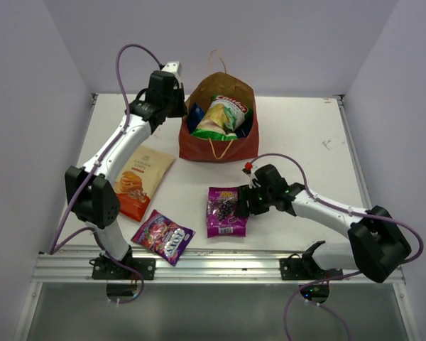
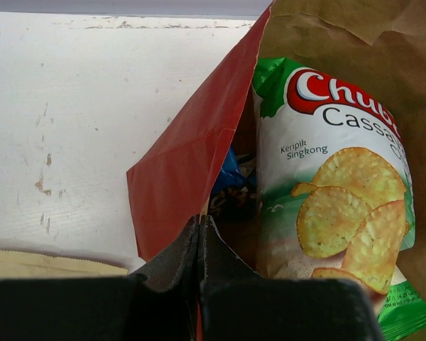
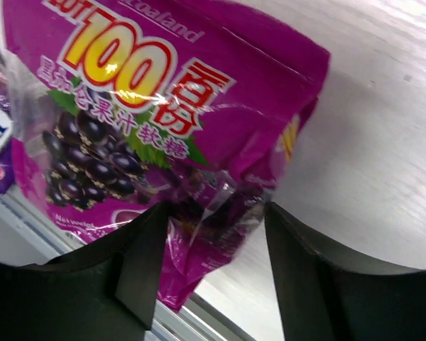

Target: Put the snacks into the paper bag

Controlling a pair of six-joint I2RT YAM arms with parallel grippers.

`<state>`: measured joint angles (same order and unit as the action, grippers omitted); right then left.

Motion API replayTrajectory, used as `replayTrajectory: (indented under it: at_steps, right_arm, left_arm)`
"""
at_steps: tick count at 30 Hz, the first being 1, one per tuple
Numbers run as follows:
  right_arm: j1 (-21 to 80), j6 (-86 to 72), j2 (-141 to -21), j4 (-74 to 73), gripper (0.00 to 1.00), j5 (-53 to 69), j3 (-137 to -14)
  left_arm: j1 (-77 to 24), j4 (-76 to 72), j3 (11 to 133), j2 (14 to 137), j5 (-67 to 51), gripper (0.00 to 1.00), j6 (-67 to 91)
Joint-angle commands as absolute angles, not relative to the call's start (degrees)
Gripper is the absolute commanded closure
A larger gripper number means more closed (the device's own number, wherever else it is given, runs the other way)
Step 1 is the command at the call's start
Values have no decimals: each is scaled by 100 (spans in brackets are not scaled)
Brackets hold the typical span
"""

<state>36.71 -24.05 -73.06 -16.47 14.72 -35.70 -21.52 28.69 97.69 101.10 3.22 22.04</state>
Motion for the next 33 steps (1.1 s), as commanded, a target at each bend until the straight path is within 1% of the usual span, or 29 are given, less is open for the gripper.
replayTrajectory:
  at_steps: [1,3,5,9,12,13,15,16,17,19,20,21,22,26,29,33]
  right_arm:
    - [3674,-2444,-7576,-1108,42,1827,-3542]
    - [3674,-2364,-7690,-1125,68,1854,-3603]
    - [3674,-2294,-7682,-1282,100,1802,-3700]
    - [3674,-1969,-7297,-2002,100,1556,-3972]
    - [3674,-1767,-6788,-3012,100,1127,-4384]
    - [3674,-1732,-6646,-3571,100,951,-4551]
    - [3683,-1705,-6373,-4058,100,408,-5209]
    - [3674,-1696,-6242,-4617,100,222,-5499]
    - [3674,-1618,-6249,-4901,100,46,-6198]
    - [3674,-1451,-6423,-5673,100,-552,-7001]
    - [3665,-1389,-6512,-5869,100,-797,-7797]
    - [3674,-1328,-6635,-6036,100,-1017,-8205]
    - [3674,-1171,-6871,-6290,100,-1394,-8966]
    - [3674,-713,-7547,-6364,100,-1959,-10401]
    - [3674,-301,-7865,-5829,100,-2205,-10862]
    - [3656,-44,-8445,-4731,100,-1996,-10986]
  left_arm:
    - [-2162,2909,9686,9896,316,100,2285]
    - [-2171,2900,9677,9896,316,100,2285]
    - [-2162,2883,9677,9914,299,100,2285]
    - [-2162,2848,9685,9914,290,100,2294]
    - [-2162,2813,9642,9897,299,100,2276]
    - [-2162,2778,9607,9896,299,100,2276]
    - [-2162,2734,9571,9879,290,100,2294]
    - [-2162,2699,9554,9870,290,100,2303]
    - [-2162,2672,9536,9870,290,100,2303]
    - [-2162,2619,9519,9870,299,100,2320]
    - [-2162,2602,9510,9853,299,100,2338]
    - [-2162,2593,9510,9844,316,100,2329]
    - [-2162,2558,9501,9818,369,100,2347]
    - [-2162,2487,9501,9756,466,100,2338]
    - [-2162,2470,9510,9721,501,100,2355]
    - [-2162,2426,9510,9703,510,100,2399]
